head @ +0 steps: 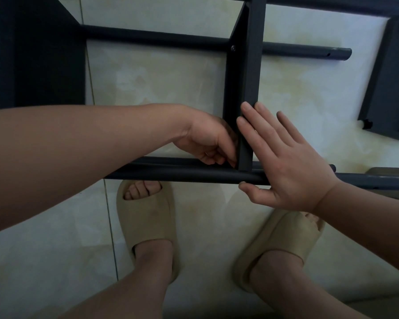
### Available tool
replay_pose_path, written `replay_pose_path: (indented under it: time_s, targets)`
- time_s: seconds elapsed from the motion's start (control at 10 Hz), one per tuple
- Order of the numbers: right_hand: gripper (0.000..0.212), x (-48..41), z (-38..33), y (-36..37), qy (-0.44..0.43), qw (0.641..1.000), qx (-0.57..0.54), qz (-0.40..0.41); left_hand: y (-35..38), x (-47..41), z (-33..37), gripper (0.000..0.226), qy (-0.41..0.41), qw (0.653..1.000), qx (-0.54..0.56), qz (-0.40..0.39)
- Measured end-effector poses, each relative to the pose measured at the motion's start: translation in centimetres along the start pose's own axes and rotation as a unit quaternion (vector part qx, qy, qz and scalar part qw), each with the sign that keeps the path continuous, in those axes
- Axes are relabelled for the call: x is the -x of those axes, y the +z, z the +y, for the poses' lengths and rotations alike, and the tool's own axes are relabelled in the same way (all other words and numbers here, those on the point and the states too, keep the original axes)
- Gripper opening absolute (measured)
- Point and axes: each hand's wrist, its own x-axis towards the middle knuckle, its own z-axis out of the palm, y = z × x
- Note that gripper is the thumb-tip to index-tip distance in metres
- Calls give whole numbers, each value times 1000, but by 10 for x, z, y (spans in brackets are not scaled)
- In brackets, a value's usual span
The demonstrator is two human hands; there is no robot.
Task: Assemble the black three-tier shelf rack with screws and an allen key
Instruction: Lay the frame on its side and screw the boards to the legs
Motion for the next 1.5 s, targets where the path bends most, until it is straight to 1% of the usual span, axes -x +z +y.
replay_pose_path:
  time_s: [0.1, 0.2, 0.3, 0.4, 0.5, 0.6, 0.8, 1.0, 1.2, 1.3, 1.5]
  targets:
    - [95, 0, 0, 0, 0, 1000, 2, 2, -1, 1, 0, 16, -5, 1000, 9, -4]
    - [95, 0, 0, 0, 0, 1000, 2, 4, -3, 2, 0, 13, -33, 999, 5, -1]
    - [94, 0, 0, 0, -1, 1000, 0, 5, -4, 2, 1, 19, -62, 997, -41, 15]
    - [95, 0, 1, 1, -3, 1000, 0, 8, -2, 1, 3, 16, -53, 997, -55, 21]
    - [95, 0, 0, 2, -3, 1000, -1, 11, -1, 0, 4, 11, -36, 999, -33, 14]
    - [95, 0, 0, 2, -3, 1000, -1, 11, 0, 0, 3, 14, -23, 1000, -19, 10]
    - [95, 0, 0, 1, -2, 1000, 1, 9, 1, 0, 3, 12, -10, 1000, -6, 5]
    - [95, 0, 0, 1, -3, 1000, -1, 11, 0, 0, 1, 13, -13, 1000, 6, -2]
    - [94, 0, 0, 1, -3, 1000, 1, 10, -4, 3, 1, 13, -49, 999, -10, -9]
    - [94, 0, 0, 1, -2, 1000, 0, 11, -2, 2, 3, 11, -51, 998, -30, 1]
    - [95, 0, 0, 2, -3, 1000, 1, 11, 1, -1, 3, 10, -27, 999, -26, 7]
